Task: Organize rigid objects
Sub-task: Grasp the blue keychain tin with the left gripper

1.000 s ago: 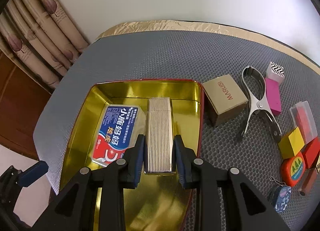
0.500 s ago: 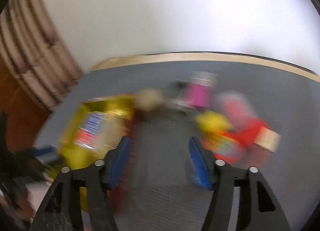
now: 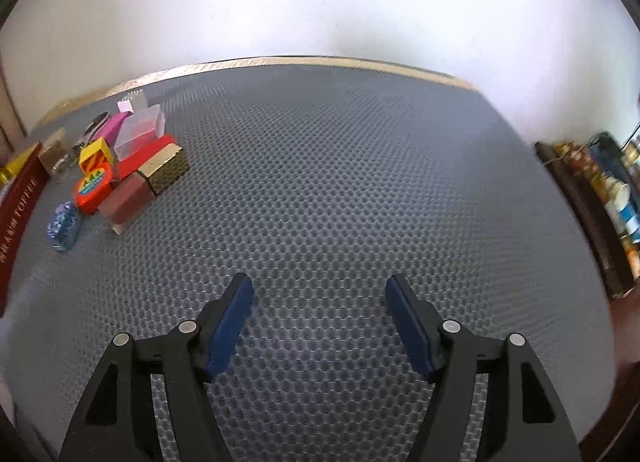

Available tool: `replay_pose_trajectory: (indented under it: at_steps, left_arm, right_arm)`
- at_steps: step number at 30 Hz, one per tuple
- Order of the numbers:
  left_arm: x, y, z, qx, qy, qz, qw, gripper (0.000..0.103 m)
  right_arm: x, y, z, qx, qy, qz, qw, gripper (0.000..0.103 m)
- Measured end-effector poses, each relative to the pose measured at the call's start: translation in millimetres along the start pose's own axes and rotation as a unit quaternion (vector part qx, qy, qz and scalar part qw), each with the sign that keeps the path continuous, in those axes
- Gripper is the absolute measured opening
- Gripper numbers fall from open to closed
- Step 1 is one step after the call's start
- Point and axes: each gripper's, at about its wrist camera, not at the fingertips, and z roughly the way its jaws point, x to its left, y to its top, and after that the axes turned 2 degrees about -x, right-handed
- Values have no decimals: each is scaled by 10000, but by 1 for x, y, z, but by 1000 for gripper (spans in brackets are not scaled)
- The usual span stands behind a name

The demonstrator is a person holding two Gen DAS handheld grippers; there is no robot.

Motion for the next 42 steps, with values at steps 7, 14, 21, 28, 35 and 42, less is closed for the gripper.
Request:
replay_pose_trajectory:
  at_steps: [7, 14, 21, 28, 35, 42]
  left_arm:
    - [-24, 25, 60, 431, 264, 73, 9987, 68]
    - [-15, 33, 101, 674, 410, -136, 9968, 68]
    - [-7, 34, 111, 543, 309, -283, 9976, 68]
    - [-11, 36, 115, 401, 450, -86, 9981, 33]
    - [2, 25, 103, 340, 270, -252, 9987, 31]
    - [18, 4, 86, 308, 147, -427, 9985, 31]
  right_arm:
    - [4, -3, -5, -144, 428, -53, 9990, 68]
    - [-5, -7, -8, -160, 628, 97, 9978, 68]
    - [-4, -4, -5, -118, 663, 149, 9976, 77]
    - [-2, -3, -1, -63, 663, 164, 9976, 79]
    - [1, -5, 2, -34, 635, 147, 9979, 80]
    - [14, 3, -1, 75, 821, 241, 9963, 80]
